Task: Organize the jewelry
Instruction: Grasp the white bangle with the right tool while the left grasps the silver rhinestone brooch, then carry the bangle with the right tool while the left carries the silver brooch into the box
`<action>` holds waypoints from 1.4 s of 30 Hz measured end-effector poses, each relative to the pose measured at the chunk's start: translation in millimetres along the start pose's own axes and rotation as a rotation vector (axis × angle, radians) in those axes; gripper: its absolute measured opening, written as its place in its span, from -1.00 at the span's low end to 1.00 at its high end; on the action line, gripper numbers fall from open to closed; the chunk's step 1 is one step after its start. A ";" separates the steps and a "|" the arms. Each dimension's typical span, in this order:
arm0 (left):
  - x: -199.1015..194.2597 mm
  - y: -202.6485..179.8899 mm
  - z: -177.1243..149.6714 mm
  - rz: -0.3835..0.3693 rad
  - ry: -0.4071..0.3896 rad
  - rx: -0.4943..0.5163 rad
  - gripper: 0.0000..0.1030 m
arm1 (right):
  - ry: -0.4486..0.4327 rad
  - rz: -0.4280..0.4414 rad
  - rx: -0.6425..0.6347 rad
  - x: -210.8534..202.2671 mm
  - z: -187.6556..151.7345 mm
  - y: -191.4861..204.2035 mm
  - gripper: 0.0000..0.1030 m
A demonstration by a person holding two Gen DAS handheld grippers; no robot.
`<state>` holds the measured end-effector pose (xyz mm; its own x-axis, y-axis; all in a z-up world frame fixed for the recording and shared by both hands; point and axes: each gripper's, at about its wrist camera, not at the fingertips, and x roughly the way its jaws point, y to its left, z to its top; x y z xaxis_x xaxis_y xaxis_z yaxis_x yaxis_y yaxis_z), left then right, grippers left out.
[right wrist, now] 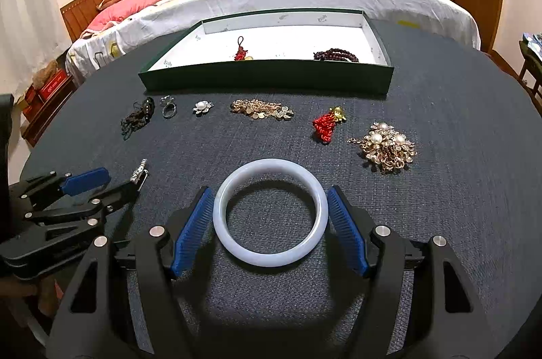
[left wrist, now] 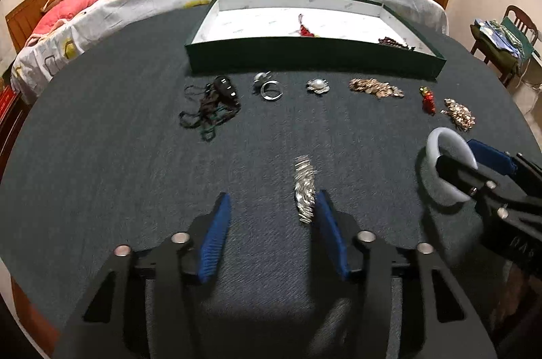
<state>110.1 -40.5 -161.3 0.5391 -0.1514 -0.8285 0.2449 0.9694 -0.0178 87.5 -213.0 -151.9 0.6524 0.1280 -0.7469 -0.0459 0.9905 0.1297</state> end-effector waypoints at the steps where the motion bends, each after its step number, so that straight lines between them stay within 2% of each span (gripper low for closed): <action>1: -0.8 2.6 -0.5 -0.002 0.004 -0.010 -0.10 | 0.000 0.002 0.001 0.2 0.1 -0.3 0.32; 5: -1.3 0.1 1.6 -0.027 -0.009 -0.002 -0.10 | 0.007 0.006 -0.001 2.7 -0.3 1.1 0.32; 9: 0.0 -11.2 4.4 -0.047 -0.033 0.072 -0.10 | 0.011 0.003 -0.002 3.5 -0.7 1.6 0.31; 10: 1.0 -13.1 4.4 -0.055 -0.034 0.086 -0.11 | 0.011 0.001 -0.001 3.7 -0.7 1.5 0.23; 12: 3.0 -13.7 5.0 -0.097 -0.031 0.090 -0.30 | 0.016 -0.002 0.004 4.5 0.4 -0.5 -0.23; 14: 4.1 -12.3 6.2 -0.131 -0.033 0.084 -0.36 | 0.021 0.010 0.020 5.6 1.2 -3.9 -0.24; 20: 5.7 -13.8 7.5 -0.132 -0.042 0.103 -0.41 | 0.035 0.013 0.010 8.7 -0.1 -2.8 -0.26; 21: 6.1 -14.4 7.6 -0.130 -0.043 0.106 -0.41 | 0.028 0.016 0.014 7.5 -0.2 -3.1 -0.23; 25: 6.6 -15.4 7.7 -0.127 -0.045 0.108 -0.41 | 0.015 0.024 0.034 5.4 1.9 -4.9 0.24; 33: 5.5 -17.2 5.6 -0.116 -0.056 0.123 -0.40 | 0.055 0.045 -0.027 14.4 -1.5 13.8 0.39; 37: 4.9 -16.7 4.8 -0.116 -0.060 0.127 -0.40 | 0.061 0.016 -0.079 18.1 -2.3 22.9 0.48; 39: 4.6 -17.5 4.1 -0.110 -0.063 0.138 -0.40 | 0.062 -0.003 -0.108 19.0 -3.8 26.8 0.49; 42: 4.8 -19.5 2.9 -0.099 -0.068 0.155 -0.40 | 0.060 -0.022 -0.128 18.8 -5.5 27.9 0.37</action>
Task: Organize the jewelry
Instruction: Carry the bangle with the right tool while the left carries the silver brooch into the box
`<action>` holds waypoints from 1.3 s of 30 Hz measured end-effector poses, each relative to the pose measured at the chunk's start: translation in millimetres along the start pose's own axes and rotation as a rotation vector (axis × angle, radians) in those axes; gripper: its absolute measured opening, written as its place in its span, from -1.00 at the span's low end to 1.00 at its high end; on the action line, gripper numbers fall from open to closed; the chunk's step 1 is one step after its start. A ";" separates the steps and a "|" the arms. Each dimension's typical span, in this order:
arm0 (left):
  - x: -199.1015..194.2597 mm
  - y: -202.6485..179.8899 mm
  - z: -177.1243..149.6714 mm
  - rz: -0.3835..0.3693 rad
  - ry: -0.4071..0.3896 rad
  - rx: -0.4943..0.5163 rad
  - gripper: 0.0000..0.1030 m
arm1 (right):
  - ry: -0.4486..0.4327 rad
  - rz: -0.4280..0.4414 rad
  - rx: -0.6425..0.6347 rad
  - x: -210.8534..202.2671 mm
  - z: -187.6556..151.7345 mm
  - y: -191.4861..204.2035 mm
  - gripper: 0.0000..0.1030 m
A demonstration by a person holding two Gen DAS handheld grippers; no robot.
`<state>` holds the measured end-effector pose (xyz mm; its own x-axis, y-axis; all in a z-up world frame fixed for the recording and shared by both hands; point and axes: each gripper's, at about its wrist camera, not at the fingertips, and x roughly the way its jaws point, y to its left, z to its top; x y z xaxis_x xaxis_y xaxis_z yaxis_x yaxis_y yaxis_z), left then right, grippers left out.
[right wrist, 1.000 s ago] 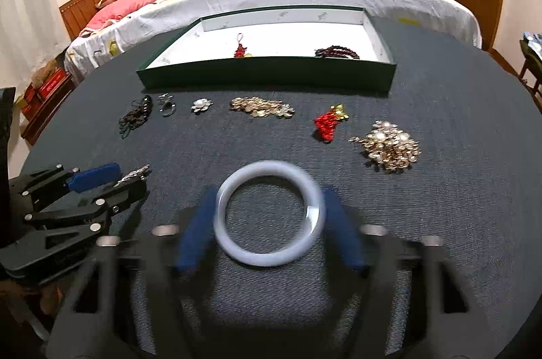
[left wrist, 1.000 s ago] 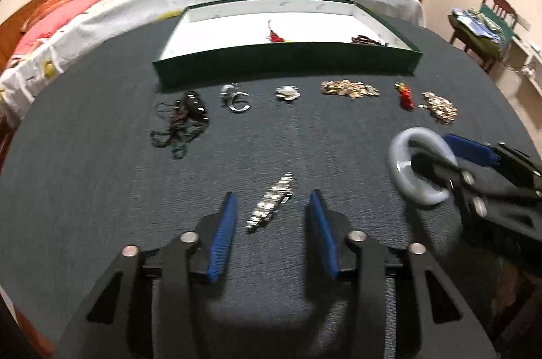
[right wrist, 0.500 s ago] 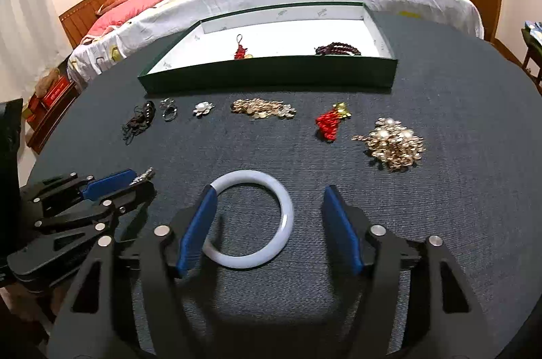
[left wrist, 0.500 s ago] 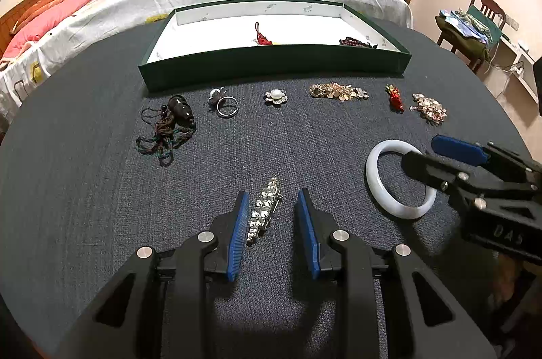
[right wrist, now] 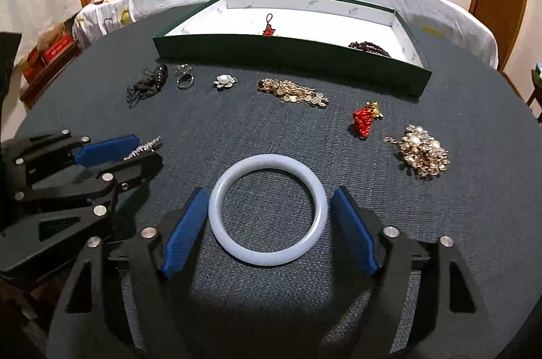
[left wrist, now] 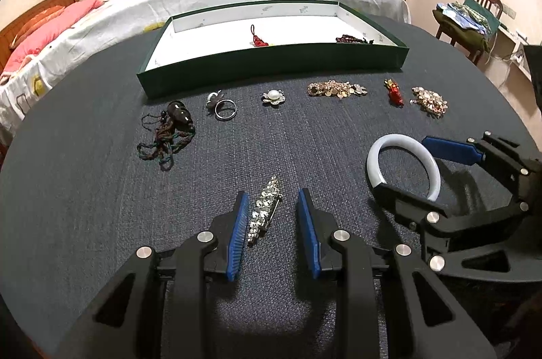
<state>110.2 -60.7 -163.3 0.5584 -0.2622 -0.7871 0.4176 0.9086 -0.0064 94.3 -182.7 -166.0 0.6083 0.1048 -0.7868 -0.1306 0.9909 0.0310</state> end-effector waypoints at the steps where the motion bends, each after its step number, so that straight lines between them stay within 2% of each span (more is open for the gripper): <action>1: 0.0 -1.0 -0.4 0.005 -0.002 0.008 -0.40 | -0.003 -0.003 0.004 -0.7 -0.5 -1.3 0.35; 4: 0.0 -1.8 -1.1 0.013 -0.006 0.017 -0.47 | -0.004 0.005 0.013 -2.0 -1.5 -3.9 0.34; 5: -0.1 -1.7 -1.2 0.018 -0.008 0.017 -0.65 | -0.006 0.007 0.020 -2.1 -1.5 -4.7 0.34; 7: -1.2 1.4 -1.4 0.000 -0.014 0.005 -0.76 | -0.010 0.011 0.041 -3.2 -1.5 -8.7 0.34; 10: -1.1 5.6 -1.6 -0.022 -0.019 -0.022 -0.76 | -0.021 0.004 0.057 -5.6 -0.3 -13.4 0.34; 17: -4.1 6.4 -0.2 -0.017 -0.034 -0.024 -0.77 | -0.033 0.003 0.058 -8.9 0.9 -15.3 0.34; 25: -18.7 12.7 14.5 -0.009 -0.090 -0.038 -0.77 | -0.073 0.007 0.063 -18.5 12.1 -18.6 0.34; 30: -20.7 20.5 33.3 -0.015 -0.124 -0.047 -0.77 | -0.127 0.010 0.067 -24.7 38.3 -24.2 0.34; 35: -9.5 37.8 72.0 -0.022 -0.170 -0.076 -0.77 | -0.194 -0.004 0.068 -22.9 77.9 -33.6 0.34; 39: 6.5 52.6 107.0 -0.018 -0.207 -0.095 -0.77 | -0.215 0.000 0.080 -8.5 108.8 -41.8 0.34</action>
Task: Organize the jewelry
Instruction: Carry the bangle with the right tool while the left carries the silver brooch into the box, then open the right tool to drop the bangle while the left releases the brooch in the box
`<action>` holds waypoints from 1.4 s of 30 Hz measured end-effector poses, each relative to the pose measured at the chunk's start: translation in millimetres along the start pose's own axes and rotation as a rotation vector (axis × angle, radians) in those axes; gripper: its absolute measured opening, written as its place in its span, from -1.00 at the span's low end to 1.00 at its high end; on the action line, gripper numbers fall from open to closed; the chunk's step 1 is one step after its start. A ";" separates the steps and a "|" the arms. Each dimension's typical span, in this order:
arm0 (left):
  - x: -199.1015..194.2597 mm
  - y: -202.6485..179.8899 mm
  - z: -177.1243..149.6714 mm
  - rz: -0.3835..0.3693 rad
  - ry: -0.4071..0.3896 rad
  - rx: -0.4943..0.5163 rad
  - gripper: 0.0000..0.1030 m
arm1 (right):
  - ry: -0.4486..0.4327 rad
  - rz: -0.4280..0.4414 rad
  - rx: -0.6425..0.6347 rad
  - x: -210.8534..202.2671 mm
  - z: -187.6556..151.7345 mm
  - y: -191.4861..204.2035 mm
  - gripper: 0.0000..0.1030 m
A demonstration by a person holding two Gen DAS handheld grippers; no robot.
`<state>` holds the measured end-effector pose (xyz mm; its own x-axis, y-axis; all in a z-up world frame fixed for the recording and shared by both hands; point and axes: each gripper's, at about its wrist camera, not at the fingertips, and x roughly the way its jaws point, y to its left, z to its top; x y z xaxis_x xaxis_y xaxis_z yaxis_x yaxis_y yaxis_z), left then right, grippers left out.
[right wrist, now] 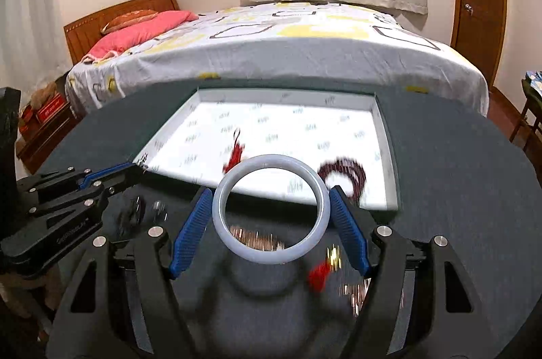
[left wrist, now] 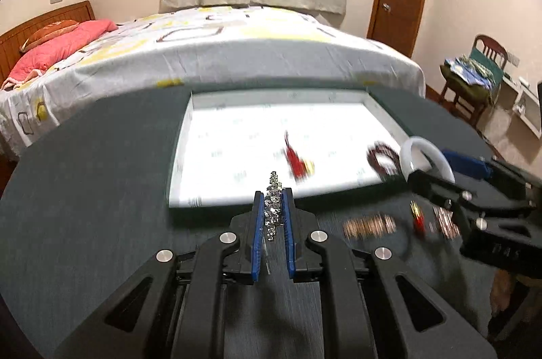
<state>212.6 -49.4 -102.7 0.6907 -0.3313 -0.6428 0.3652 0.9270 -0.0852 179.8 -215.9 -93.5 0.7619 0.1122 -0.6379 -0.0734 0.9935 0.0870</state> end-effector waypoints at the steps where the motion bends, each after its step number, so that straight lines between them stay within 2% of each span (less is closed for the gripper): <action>1: 5.8 2.8 6.6 -0.001 -0.005 -0.005 -0.77 | 0.000 0.001 0.001 7.1 6.2 -0.9 0.34; 7: 51.2 15.0 33.4 0.013 0.007 -0.005 -0.77 | 0.045 0.006 0.009 61.3 32.2 -6.1 0.34; 14: 99.5 28.8 26.6 0.033 0.119 -0.023 -0.77 | 0.160 -0.016 -0.008 120.5 30.6 -8.5 0.34; 20: 108.7 34.0 20.9 0.031 0.154 -0.032 -0.77 | 0.204 -0.028 -0.016 136.2 25.4 -8.8 0.34; 29: 110.9 35.2 22.3 0.024 0.154 -0.031 -0.72 | 0.208 -0.045 -0.043 139.5 26.7 -6.6 0.37; 30: 110.8 34.7 22.2 0.021 0.153 -0.029 -0.67 | 0.206 -0.040 -0.036 139.2 27.0 -7.5 0.37; 31: 111.4 34.4 23.1 0.021 0.153 -0.027 -0.45 | 0.205 -0.037 -0.030 138.8 27.5 -8.5 0.37; 32: 111.5 33.3 23.4 0.029 0.152 -0.024 -0.11 | 0.204 -0.034 -0.020 138.3 28.0 -10.0 0.37; 35: 109.1 31.1 23.0 0.029 0.140 -0.025 0.01 | 0.195 -0.031 -0.009 135.5 29.7 -12.2 0.37; 42: 90.4 25.9 28.1 0.038 0.102 -0.028 0.12 | 0.127 -0.028 0.000 108.0 38.2 -12.3 0.37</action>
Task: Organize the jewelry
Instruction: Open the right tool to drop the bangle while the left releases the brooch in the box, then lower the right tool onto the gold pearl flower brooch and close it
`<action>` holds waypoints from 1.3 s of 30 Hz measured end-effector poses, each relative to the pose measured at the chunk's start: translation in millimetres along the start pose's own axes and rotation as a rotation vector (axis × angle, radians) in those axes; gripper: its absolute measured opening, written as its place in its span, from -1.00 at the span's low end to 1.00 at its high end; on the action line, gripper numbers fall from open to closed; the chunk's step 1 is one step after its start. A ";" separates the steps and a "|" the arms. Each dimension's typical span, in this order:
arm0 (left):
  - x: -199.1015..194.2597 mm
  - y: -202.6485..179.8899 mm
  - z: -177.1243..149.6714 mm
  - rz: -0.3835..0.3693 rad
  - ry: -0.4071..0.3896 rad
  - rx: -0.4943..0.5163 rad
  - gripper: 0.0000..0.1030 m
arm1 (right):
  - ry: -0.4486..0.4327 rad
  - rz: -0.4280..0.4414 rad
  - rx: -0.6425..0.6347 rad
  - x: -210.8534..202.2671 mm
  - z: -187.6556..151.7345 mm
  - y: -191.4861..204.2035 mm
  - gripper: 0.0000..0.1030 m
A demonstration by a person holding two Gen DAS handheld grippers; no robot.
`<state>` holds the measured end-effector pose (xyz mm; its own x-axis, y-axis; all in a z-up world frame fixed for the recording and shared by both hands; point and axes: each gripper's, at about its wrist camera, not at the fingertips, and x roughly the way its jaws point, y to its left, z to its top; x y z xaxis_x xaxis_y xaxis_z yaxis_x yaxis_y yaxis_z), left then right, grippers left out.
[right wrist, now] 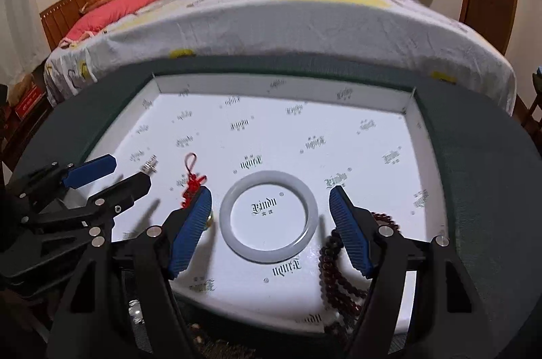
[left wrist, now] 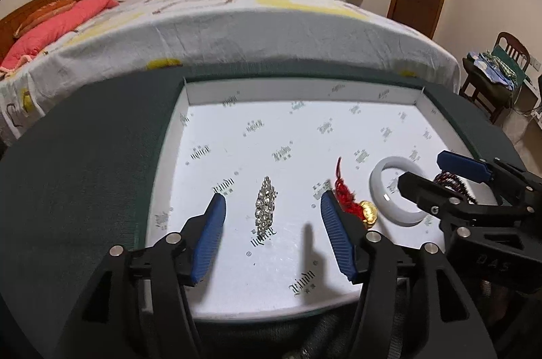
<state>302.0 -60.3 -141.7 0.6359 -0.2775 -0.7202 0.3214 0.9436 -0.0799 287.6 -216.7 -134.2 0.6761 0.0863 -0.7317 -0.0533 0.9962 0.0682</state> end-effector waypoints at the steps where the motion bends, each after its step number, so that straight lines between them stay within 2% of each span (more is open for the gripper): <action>1: -7.6 -1.2 0.5 0.002 -0.017 0.002 0.13 | -0.014 0.002 0.000 -6.8 0.1 0.0 0.37; 4: -33.4 -4.6 -1.4 0.016 -0.076 0.001 0.27 | -0.056 0.000 0.000 -31.1 -1.9 -1.5 0.37; 10: -81.0 -9.1 -18.4 0.043 -0.156 -0.026 0.28 | -0.118 -0.004 0.036 -79.1 -18.3 -12.5 0.37; 22: -130.3 -17.8 -68.9 0.098 -0.179 -0.085 0.29 | -0.124 -0.071 0.043 -137.7 -86.4 -23.3 0.37; 30: -141.4 -20.0 -95.8 0.118 -0.149 -0.090 0.29 | -0.056 -0.101 0.077 -136.5 -124.3 -35.8 0.37; 39: -136.9 -15.0 -107.5 0.132 -0.115 -0.107 0.29 | -0.010 -0.152 0.087 -116.3 -130.4 -45.3 0.37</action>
<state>134.7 -17.0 -116.0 0.7454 -0.1629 -0.6464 0.1574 0.9853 -0.0668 115.5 -271.0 -140.6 0.6788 -0.0660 -0.7314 0.1134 0.9934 0.0157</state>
